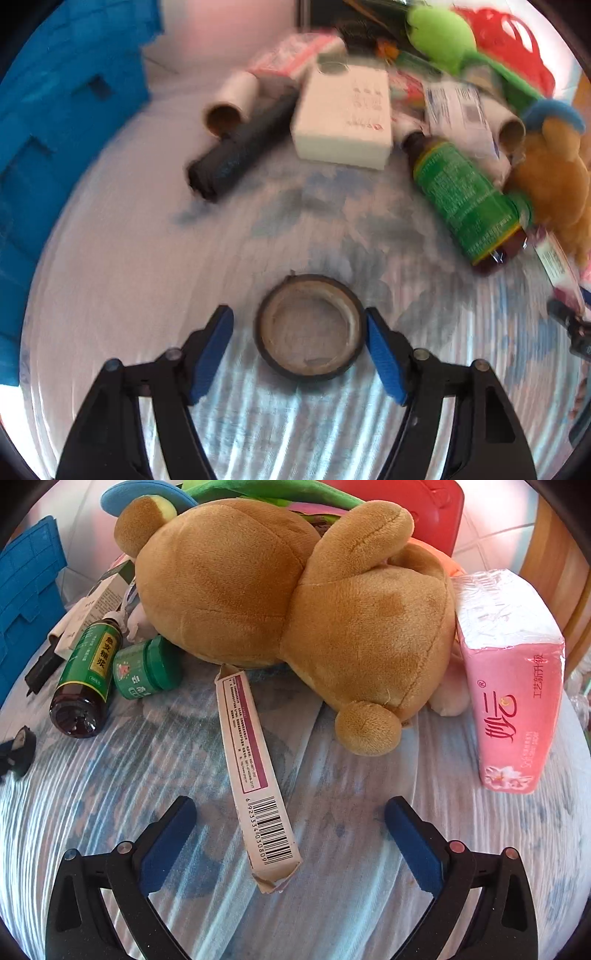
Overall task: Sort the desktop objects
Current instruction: 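Grasp the black tape roll with left gripper while right gripper grasps pink-white tube box, then carry the tape roll and tube box into the blue crate and release both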
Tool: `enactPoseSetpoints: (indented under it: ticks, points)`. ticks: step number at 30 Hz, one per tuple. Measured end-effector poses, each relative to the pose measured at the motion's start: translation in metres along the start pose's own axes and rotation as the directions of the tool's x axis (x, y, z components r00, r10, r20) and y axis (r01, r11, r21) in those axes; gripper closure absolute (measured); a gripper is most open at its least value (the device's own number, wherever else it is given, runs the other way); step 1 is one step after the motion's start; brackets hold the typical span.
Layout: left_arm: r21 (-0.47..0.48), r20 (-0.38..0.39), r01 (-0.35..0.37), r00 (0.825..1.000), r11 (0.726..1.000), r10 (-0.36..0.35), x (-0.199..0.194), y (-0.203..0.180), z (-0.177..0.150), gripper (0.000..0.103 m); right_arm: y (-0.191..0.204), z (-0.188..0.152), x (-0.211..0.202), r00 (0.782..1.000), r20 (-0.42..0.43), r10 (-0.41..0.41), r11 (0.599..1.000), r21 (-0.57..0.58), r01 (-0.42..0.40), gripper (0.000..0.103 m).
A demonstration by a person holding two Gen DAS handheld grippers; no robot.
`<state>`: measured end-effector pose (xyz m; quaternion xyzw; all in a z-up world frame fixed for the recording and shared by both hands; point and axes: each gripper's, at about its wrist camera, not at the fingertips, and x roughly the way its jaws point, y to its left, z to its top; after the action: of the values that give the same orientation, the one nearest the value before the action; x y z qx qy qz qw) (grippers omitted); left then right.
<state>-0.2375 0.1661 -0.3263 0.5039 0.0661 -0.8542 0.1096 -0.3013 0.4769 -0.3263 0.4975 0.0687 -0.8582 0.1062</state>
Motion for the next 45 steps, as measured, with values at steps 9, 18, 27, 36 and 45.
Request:
enactPoseSetpoints:
  ticks: [9, 18, 27, 36, 45]
  points:
    - [-0.038, 0.017, -0.011, 1.000, 0.999, 0.012, 0.022, 0.012, -0.004, 0.005, -0.015, 0.000, -0.020, 0.990, 0.082, 0.113, 0.993, 0.037, -0.116, 0.031]
    - [0.032, 0.031, 0.016, 0.999, 0.999, -0.017, 0.014, -0.010, -0.007, 0.047, 0.000, -0.006, -0.021, 0.995, 0.035, 0.092, 0.996, 0.005, -0.093, 0.082]
    - [0.040, 0.124, -0.016, 0.992, 0.999, 0.011, -0.045, 0.001, -0.019, 0.047, 0.008, -0.020, -0.091, 0.978, 0.178, 0.107, 0.994, -0.003, -0.108, 0.085]
    - [0.018, 0.294, -0.044, 0.955, 0.999, 0.036, -0.157, 0.013, -0.029, 0.047, 0.065, -0.022, -0.184, 0.907, 0.389, 0.164, 0.985, -0.106, -0.133, 0.085]
    - [-0.003, 0.452, -0.095, 0.888, 0.995, 0.086, -0.249, 0.069, -0.044, 0.047, 0.158, -0.010, -0.260, 0.797, 0.526, 0.297, 0.951, -0.243, -0.194, 0.085]
